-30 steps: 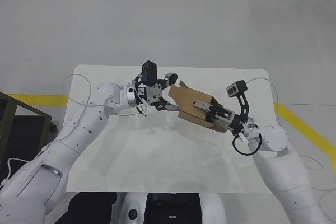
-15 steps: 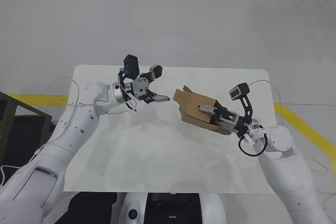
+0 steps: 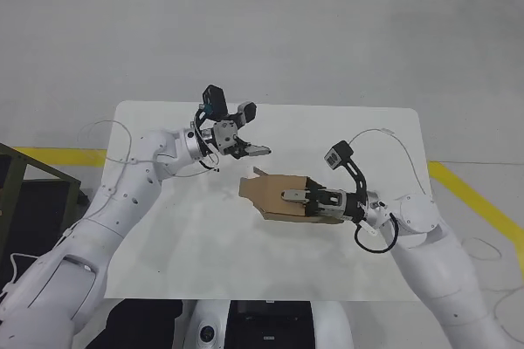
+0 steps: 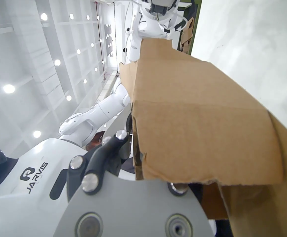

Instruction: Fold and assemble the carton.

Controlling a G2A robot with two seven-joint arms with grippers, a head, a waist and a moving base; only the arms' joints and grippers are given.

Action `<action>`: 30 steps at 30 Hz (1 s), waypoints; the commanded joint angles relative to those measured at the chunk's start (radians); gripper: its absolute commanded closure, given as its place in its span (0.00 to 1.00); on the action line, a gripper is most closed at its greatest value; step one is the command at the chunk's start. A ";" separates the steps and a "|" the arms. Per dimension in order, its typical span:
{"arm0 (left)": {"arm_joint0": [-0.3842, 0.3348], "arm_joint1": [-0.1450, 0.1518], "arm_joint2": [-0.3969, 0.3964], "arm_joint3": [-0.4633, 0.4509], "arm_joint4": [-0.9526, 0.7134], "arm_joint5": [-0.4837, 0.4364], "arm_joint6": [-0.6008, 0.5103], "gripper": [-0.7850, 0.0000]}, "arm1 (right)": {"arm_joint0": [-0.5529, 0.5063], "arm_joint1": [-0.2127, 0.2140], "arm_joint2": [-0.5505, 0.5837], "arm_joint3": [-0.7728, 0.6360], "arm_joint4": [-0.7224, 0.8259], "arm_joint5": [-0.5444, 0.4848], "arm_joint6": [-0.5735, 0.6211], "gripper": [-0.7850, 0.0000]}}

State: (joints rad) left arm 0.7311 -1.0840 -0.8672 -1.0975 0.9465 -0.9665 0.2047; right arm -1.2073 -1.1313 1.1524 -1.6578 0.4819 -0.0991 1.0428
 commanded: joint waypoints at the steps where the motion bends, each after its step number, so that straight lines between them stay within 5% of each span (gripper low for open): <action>1: -0.003 -0.003 0.002 0.005 -0.002 -0.019 -0.002 0.00 | 0.001 0.000 0.004 0.005 0.003 -0.007 -0.018 1.00; 30: 0.010 0.014 0.051 -0.091 -0.021 -0.046 -0.023 0.00 | 0.002 -0.002 0.027 0.025 0.026 -0.038 -0.102 1.00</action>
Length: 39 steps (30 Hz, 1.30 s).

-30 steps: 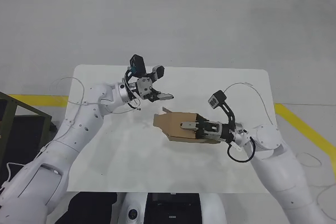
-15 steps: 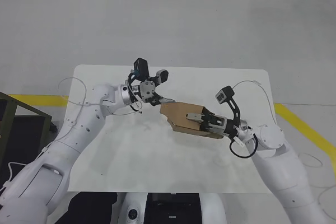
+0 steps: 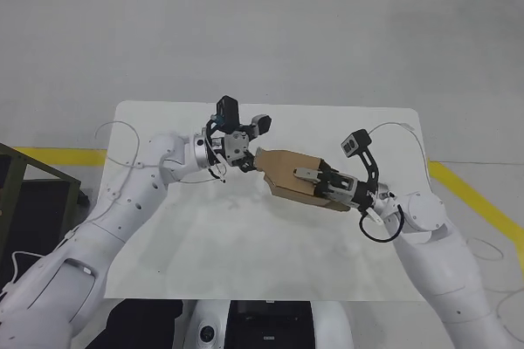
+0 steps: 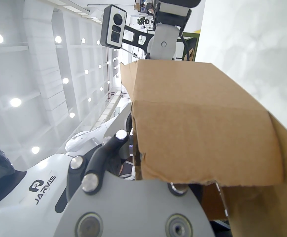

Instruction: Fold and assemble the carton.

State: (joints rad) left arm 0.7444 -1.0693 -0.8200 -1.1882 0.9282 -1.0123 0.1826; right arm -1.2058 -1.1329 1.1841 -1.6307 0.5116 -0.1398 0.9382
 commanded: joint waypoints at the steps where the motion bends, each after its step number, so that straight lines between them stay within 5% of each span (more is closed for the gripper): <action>1: -0.006 0.000 0.008 0.000 -0.005 0.000 -0.001 0.00 | 0.002 -0.001 -0.009 -0.003 -0.007 0.005 0.002 1.00; 14: -0.025 0.006 0.025 0.011 -0.012 0.000 0.020 0.00 | 0.008 -0.003 -0.018 0.000 -0.013 0.001 -0.003 1.00; 29: 0.039 0.052 -0.098 -0.001 0.003 0.000 0.087 0.00 | -0.035 0.011 0.050 -0.007 -0.084 0.017 -0.066 1.00; 39: 0.085 0.071 -0.155 -0.103 0.043 0.000 0.083 0.00 | -0.016 0.005 -0.005 -0.021 -0.194 0.097 -0.148 1.00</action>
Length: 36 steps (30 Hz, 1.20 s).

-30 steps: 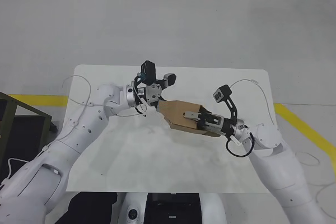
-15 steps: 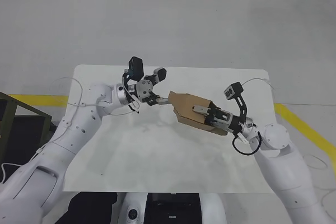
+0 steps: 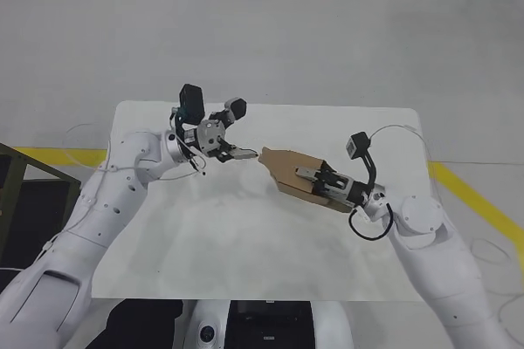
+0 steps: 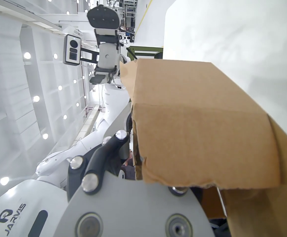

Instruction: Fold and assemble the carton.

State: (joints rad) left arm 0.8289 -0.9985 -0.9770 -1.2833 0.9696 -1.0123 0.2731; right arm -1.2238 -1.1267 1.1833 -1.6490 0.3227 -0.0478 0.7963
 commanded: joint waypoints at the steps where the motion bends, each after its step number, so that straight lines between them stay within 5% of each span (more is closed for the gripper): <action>1: -0.001 0.000 0.004 -0.012 0.003 0.000 -0.017 0.00 | 0.004 -0.002 -0.009 -0.005 -0.007 0.009 -0.010 1.00; 36: -0.037 -0.048 0.047 0.052 -0.052 0.000 -0.121 0.00 | -0.040 0.001 0.033 -0.084 0.090 -0.065 0.009 1.00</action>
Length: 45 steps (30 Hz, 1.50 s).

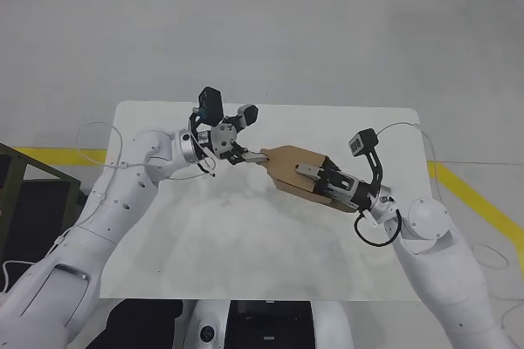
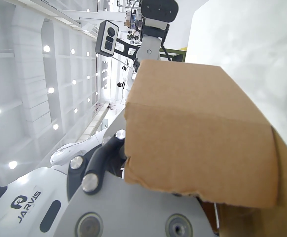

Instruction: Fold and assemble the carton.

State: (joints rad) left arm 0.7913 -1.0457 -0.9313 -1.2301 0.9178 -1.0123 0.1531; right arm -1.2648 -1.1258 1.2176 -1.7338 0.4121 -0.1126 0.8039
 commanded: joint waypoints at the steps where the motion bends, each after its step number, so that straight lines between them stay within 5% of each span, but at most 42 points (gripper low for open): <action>1: 0.000 0.000 0.001 -0.003 0.000 0.000 -0.002 0.00 | 0.001 0.000 -0.001 0.002 0.001 -0.001 0.003 1.00; 14: 0.049 0.016 -0.043 -0.062 0.042 0.000 0.062 0.00 | 0.002 0.000 0.020 0.030 0.022 -0.005 -0.020 1.00; 45: -0.016 -0.003 0.099 -0.029 -0.022 0.000 0.002 0.00 | 0.010 -0.011 -0.028 0.004 0.020 -0.020 -0.022 1.00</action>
State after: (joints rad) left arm 0.7755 -1.0500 -0.8338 -1.2578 0.8952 -1.0123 0.1546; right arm -1.2542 -1.1366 1.1891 -1.7300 0.4319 -0.1320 0.7821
